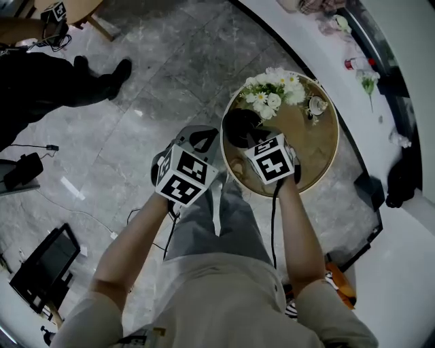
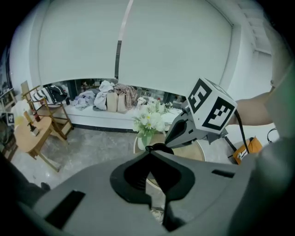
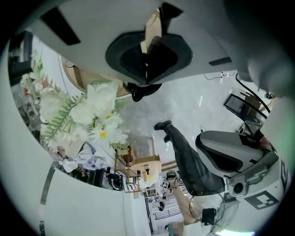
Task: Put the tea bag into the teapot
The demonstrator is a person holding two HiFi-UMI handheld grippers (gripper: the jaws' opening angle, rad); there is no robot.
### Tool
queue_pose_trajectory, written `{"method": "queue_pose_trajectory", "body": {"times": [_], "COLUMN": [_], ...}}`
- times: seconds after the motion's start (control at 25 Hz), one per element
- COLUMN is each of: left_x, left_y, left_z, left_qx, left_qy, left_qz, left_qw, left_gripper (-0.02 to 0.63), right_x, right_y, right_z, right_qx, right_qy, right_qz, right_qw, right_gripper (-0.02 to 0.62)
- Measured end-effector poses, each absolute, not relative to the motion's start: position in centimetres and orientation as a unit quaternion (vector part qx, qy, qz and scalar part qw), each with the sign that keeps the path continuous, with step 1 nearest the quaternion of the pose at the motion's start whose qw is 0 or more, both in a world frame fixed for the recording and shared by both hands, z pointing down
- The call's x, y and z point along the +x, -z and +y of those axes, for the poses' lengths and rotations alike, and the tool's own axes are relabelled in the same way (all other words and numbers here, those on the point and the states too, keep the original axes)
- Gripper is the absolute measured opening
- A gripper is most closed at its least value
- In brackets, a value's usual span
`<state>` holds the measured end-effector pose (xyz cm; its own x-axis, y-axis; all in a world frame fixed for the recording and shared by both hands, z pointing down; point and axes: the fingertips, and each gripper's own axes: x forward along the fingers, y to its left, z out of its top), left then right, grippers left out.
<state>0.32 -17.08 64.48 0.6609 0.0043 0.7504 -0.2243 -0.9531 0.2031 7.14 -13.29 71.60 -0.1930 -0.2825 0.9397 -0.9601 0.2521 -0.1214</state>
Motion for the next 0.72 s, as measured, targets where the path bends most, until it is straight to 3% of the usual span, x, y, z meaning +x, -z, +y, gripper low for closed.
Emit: {"method": "queue_pose_trajectory", "body": {"times": [0.32, 0.72], "left_x": [0.1, -0.4], "left_y": [-57.9, -50.2], "left_z": [-17.4, -17.3], "left_qx": [0.915, 0.931], "left_qy": [-0.377, -0.336], "left_qz": [-0.081, -0.108], "left_qw": [0.117, 0.089], "left_gripper": [0.008, 0.008], "right_x": [7.0, 7.4], "right_y": [-64.0, -54.0], "right_z": [-14.3, -14.8], "right_qx": [0.501, 0.554], "right_qy": [-0.372, -0.292], "right_qz": [-0.69, -0.694], "right_qw": [0.367, 0.354], "right_gripper": [0.011, 0.009]}}
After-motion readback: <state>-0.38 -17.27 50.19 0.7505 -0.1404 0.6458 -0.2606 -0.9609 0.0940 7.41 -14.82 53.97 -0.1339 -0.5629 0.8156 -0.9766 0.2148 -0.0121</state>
